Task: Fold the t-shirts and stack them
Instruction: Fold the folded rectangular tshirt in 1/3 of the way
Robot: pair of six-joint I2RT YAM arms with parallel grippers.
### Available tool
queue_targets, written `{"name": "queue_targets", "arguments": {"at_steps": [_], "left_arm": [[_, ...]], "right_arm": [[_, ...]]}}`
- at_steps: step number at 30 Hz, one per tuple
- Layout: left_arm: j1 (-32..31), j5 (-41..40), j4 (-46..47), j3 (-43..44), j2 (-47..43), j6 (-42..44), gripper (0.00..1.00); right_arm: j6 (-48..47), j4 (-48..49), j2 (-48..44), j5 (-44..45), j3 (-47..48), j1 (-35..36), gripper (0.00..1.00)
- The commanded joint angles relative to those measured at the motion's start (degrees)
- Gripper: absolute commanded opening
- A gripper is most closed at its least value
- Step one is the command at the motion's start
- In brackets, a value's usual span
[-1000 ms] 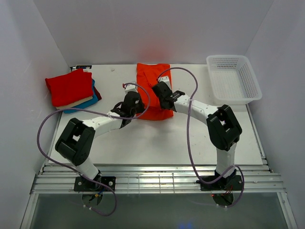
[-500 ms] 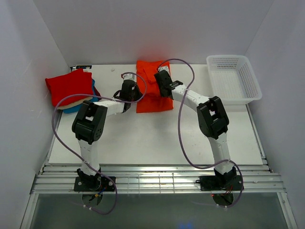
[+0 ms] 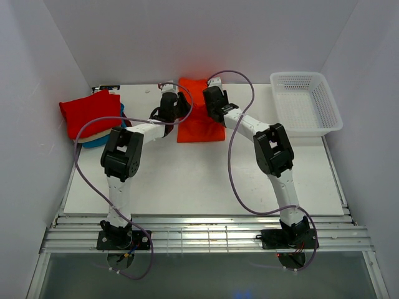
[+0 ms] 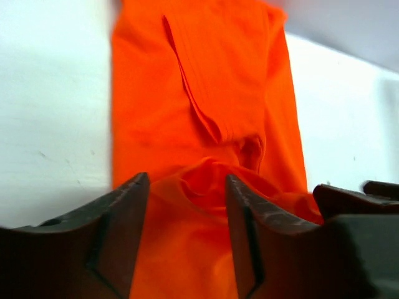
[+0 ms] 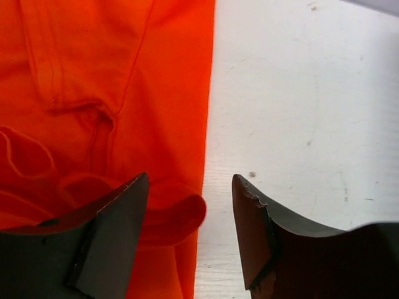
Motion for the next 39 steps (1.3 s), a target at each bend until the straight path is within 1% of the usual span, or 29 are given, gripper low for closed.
{"name": "queue_targets", "arguments": {"at_steps": [1,2,3,5,6,7,8,9,10,11,12,13,14,15,19,26,30,33,39], "left_arm": [[0.31,-9.25,2.91,2.12,-7.8,2.4,0.63],[0.31,-11.88,2.91,1.68,-9.13,2.58,0.66],[0.31,-12.78,2.91,0.2,-10.36,2.67,0.7],[0.05,-12.79,3.17,-2.44,-14.04,1.8,0.7],[-0.65,-12.44,4.48,-5.94,-15.11,1.27,0.7],[-1.09,-11.57,5.19,-7.62,-15.99,0.39,0.69],[-1.53,-9.56,5.89,-9.12,-16.96,-0.05,0.67],[-2.23,-8.41,7.72,-11.75,-16.97,-0.32,0.61],[-3.8,-7.26,8.61,-12.64,-16.7,-0.32,0.54],[-4.6,-6.29,9.32,-13.26,-16.27,-0.32,0.42],[-6.09,-3.93,9.85,-13.53,-14.52,-0.32,0.29],[-6.71,-2.43,9.85,-13.18,-13.37,-0.41,0.08],[-7.24,-1.29,9.85,-12.92,-12.14,-0.41,0.0],[-7.85,-0.58,9.85,-12.65,-9.78,-0.58,0.0],[-8.74,0.57,9.85,-10.72,-4.94,-0.06,0.0],[-8.74,-1.62,9.06,-8.7,-1.15,3.54,0.0],[-8.56,-2.77,8.45,-8.7,0.17,4.34,0.0],[-8.56,-3.47,8.53,-10.1,-0.17,3.82,0.0],[-8.56,-2.07,8.8,-14.84,-1.67,2.59,0.0]], "right_arm": [[-4.91,10.08,-5.97,6.77,0.88,-0.23,0.64],[-5.36,12.43,-7.21,7.56,-0.09,-0.23,0.64],[-5.45,12.72,-9.75,7.56,-1.14,-0.32,0.65],[-5.45,12.9,-12.31,6.52,-5.27,-0.14,0.65],[-5.1,13.16,-14.67,4.86,-7.03,-0.14,0.65],[-4.14,13.33,-15.74,3.8,-10.52,0.21,0.65],[-3.61,13.42,-16.53,2.65,-12.04,0.47,0.64],[-3.0,13.16,-17.58,0.55,-13.27,0.65,0.63],[-1.6,12.81,-17.94,-0.51,-15.2,1.09,0.59],[-0.89,12.2,-18.03,-1.83,-15.65,1.18,0.52],[-0.36,11.5,-17.77,-5.32,-15.92,1.18,0.42],[0.78,10.62,-17.42,-7.44,-16.09,1.26,0.2],[1.22,10.61,-16.98,-10.6,-15.92,1.18,0.11],[1.49,8.78,-15.85,-12.63,-15.83,1.18,0.08],[1.67,7.19,-11.8,-18.62,-13.82,1.18,0.08],[2.9,5.08,-5.38,-24.59,-10.65,1.09,0.08],[4.39,1.23,-1.61,-23.73,-8.02,0.74,0.08],[5.62,-1.77,-0.37,-21.28,-7.04,0.65,0.08],[6.94,-4.33,-1.42,-21.52,-11.78,0.65,0.08]]}}
